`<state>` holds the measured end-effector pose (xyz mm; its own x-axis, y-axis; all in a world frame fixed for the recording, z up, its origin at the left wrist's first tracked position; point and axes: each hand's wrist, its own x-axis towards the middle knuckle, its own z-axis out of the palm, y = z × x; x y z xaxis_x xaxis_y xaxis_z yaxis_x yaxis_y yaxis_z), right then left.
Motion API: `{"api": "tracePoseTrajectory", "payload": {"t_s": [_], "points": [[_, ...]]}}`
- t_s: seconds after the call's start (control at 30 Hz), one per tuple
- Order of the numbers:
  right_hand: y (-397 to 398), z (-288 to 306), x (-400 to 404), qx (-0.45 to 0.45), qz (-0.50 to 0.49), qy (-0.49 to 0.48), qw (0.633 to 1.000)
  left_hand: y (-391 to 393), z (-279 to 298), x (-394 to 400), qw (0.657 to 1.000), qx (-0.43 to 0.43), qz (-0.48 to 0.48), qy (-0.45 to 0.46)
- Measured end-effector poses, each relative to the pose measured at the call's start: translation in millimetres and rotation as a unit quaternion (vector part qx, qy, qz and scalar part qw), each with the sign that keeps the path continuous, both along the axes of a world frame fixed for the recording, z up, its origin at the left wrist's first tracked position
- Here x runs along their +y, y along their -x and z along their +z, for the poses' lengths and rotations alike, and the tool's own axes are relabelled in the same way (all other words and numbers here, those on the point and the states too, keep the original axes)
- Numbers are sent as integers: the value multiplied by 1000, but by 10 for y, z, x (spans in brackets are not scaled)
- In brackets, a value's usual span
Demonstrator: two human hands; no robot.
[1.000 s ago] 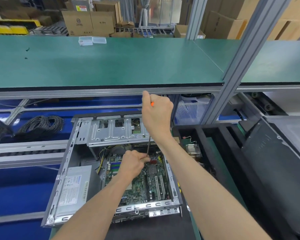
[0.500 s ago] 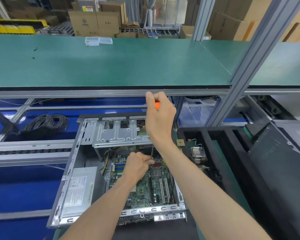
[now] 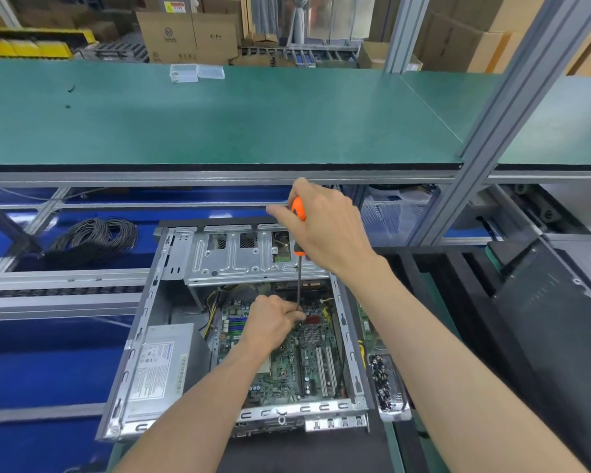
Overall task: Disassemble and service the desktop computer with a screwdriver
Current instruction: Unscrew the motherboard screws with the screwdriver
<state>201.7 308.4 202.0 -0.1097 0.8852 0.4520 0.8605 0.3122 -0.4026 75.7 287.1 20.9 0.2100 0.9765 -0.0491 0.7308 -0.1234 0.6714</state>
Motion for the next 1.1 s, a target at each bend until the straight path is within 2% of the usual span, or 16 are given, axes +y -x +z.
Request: {"api": "tracePoseTrajectory", "payload": {"t_s": [0.03, 0.13, 0.23, 0.3, 0.43, 0.53, 0.6, 0.73, 0.83, 0.9, 0.93, 1.0, 1.1], "points": [[-5, 18, -17, -21, 8, -5, 1000, -6, -4, 4, 1000, 2, 3, -4], [-65, 81, -14, 22, 79, 67, 994, -7, -19, 9, 1000, -1, 11, -7], [-122, 185, -56, 46, 165, 141, 975, 20, -44, 7, 999, 28, -2, -25], [-177, 253, -91, 37, 188, 150, 970, 22, -46, 3, 998, 52, -10, -35], [-185, 301, -146, -120, 129, 51, 983, -10, -33, 3, 996, 74, -21, -42], [-79, 311, -127, -233, 51, 44, 970, -24, -9, 3, 996, 82, -30, -33], [-33, 325, -90, -238, 65, 60, 967, -15, 4, -15, 994, 96, -37, -26], [-32, 402, -89, -144, 166, 142, 965, 8, -1, -20, 993, 110, -44, -22], [-50, 451, -154, -89, 214, 183, 955, 21, -21, -14, 997, 69, -41, -19], [-38, 438, -170, -134, 171, 131, 967, 26, -52, -17, 999, 32, -27, -16], [-27, 441, -165, -184, 124, 95, 971, 25, -65, -18, 999, 20, -25, -18], [-13, 453, -145, -261, 52, 69, 961, 23, -74, -15, 1000, 5, -24, -16], [-13, 482, -104, -244, 89, 113, 959, 29, -69, -4, 999, -2, -33, -2]]}}
